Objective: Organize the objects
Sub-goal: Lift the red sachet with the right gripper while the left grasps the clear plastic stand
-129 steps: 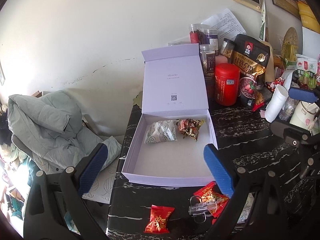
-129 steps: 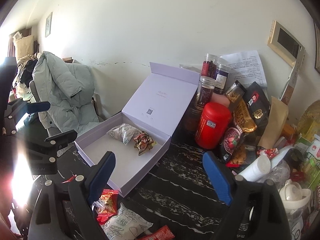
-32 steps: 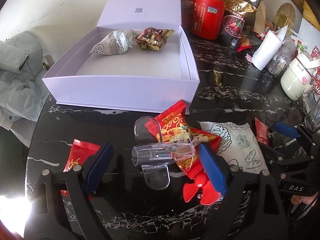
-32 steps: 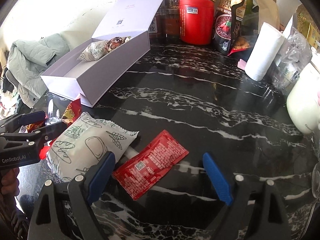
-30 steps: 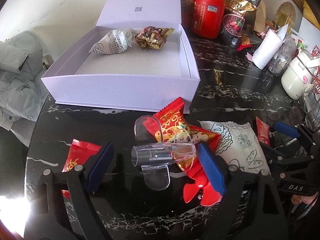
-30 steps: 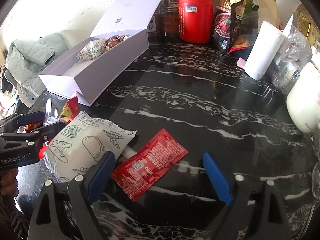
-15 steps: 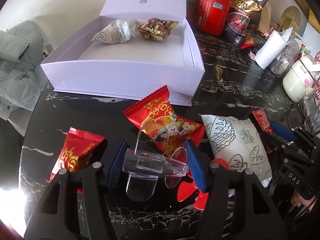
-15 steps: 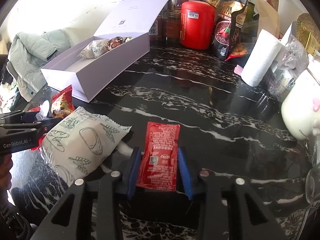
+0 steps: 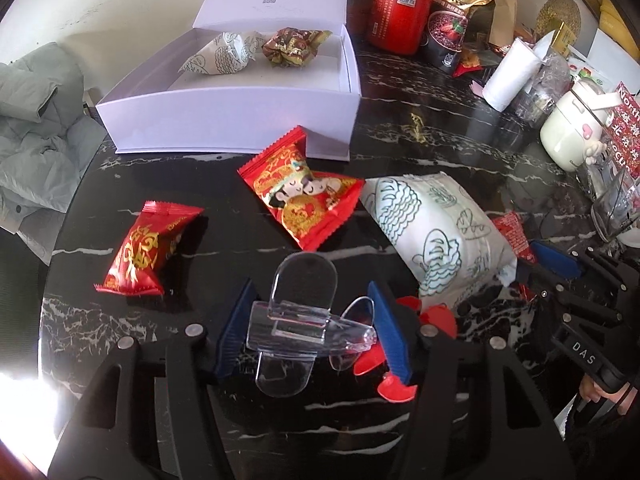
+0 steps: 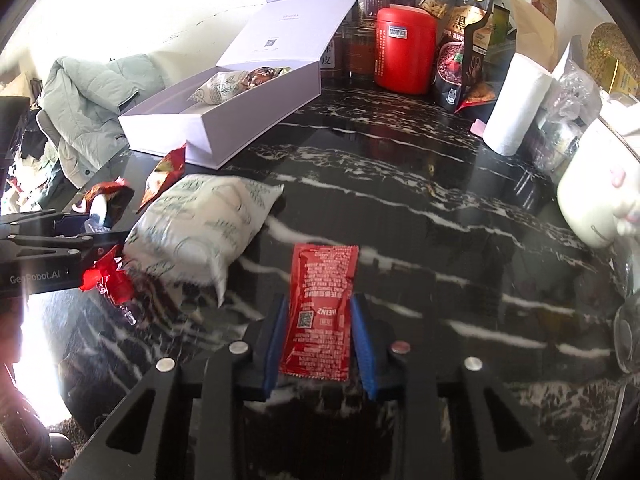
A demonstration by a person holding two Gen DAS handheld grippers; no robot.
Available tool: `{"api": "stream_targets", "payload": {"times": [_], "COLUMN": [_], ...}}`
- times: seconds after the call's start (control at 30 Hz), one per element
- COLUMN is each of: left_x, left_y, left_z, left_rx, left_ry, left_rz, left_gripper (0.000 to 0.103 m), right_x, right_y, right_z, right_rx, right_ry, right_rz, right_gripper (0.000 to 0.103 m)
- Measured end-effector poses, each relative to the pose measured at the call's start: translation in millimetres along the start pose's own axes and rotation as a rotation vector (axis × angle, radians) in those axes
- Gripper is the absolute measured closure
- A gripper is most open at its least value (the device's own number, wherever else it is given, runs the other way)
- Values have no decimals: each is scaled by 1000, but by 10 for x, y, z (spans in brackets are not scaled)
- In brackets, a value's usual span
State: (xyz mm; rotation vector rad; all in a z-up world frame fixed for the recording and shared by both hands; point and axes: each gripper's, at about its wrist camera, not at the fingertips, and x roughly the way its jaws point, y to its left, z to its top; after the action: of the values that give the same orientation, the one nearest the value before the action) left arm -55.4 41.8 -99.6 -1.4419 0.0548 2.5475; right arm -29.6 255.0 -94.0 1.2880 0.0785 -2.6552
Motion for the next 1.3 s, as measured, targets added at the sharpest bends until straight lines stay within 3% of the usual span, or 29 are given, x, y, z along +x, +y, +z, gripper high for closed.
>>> {"api": "stream_targets", "payload": {"times": [0.2, 0.4, 0.57, 0.9, 1.3], "left_x": [-44, -77, -179, -171, -139], "left_y": [-68, -110, -116, -78, -34], "left_z": [-132, -182, -213, -308, -316], "left_rx": [34, 62, 87, 99, 128], "left_ry": [4, -8, -41, -30, -24], "left_rz": [-4, 49, 82, 62, 45], "left_gripper": [46, 45, 41, 38, 36], "right_x": [-136, -167, -188, -226, -186], "right_y": [69, 113, 107, 104, 161], "right_z": [-169, -218, -250, -333, -290], "right_rx": [-19, -44, -59, -60, -72], "right_ry": [1, -7, -11, -33, -22], "right_rz": [4, -10, -1, -2, 7], "right_gripper": [68, 64, 50, 36, 28]}}
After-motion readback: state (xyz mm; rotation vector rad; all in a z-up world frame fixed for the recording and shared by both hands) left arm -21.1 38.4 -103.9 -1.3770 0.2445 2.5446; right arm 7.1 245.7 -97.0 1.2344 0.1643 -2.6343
